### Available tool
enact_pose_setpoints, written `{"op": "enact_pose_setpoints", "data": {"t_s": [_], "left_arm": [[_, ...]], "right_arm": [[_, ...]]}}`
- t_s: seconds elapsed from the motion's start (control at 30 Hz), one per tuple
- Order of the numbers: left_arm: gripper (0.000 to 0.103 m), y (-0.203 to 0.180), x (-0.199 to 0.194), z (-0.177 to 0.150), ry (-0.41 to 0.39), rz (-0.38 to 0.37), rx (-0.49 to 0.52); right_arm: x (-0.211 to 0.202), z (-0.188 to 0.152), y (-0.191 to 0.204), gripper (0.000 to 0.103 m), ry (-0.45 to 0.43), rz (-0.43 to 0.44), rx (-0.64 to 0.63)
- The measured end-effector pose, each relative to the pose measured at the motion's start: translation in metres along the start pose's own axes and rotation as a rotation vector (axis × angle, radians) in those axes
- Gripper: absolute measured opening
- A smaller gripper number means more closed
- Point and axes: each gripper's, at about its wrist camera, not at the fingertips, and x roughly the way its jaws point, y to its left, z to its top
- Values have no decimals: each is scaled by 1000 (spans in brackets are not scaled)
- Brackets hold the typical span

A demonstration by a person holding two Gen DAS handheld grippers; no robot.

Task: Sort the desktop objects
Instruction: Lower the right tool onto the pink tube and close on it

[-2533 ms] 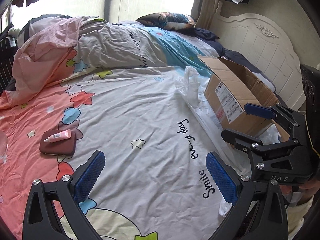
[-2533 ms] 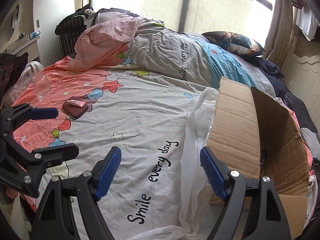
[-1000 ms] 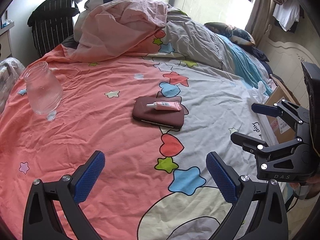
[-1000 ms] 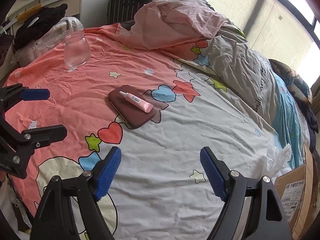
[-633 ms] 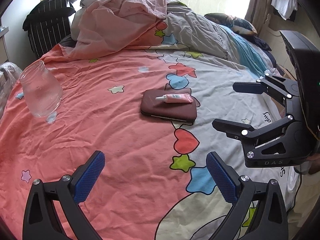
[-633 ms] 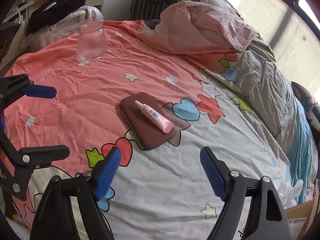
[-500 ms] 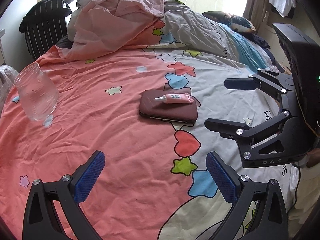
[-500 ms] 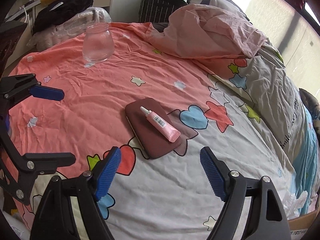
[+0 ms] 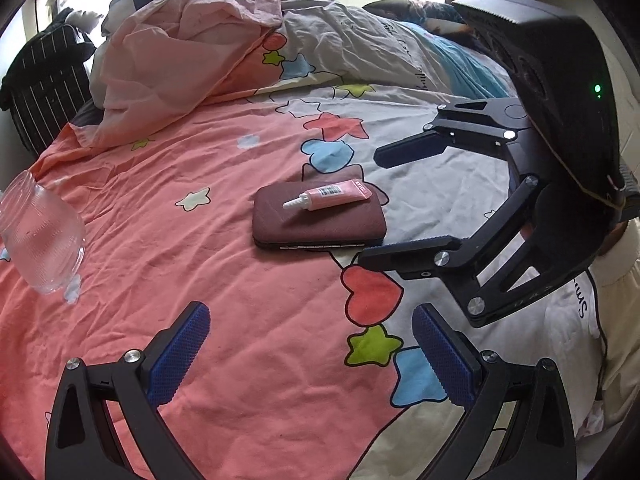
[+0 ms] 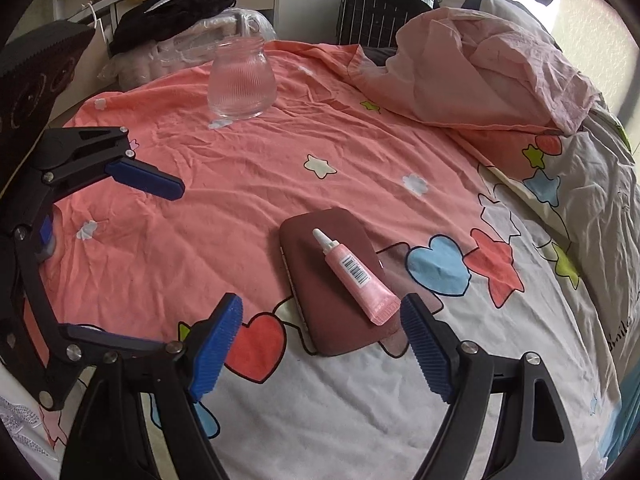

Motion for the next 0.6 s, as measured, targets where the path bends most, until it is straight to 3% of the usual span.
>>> {"op": "enact_pose_setpoints", "data": {"t_s": [0.23, 0.6], "left_arm": [[103, 4, 2, 4, -28, 55, 69], [103, 10, 9, 1, -10, 35, 62]], "right_arm": [[14, 4, 1, 78, 11, -3, -49], [26, 9, -14, 78, 10, 46, -50]]}}
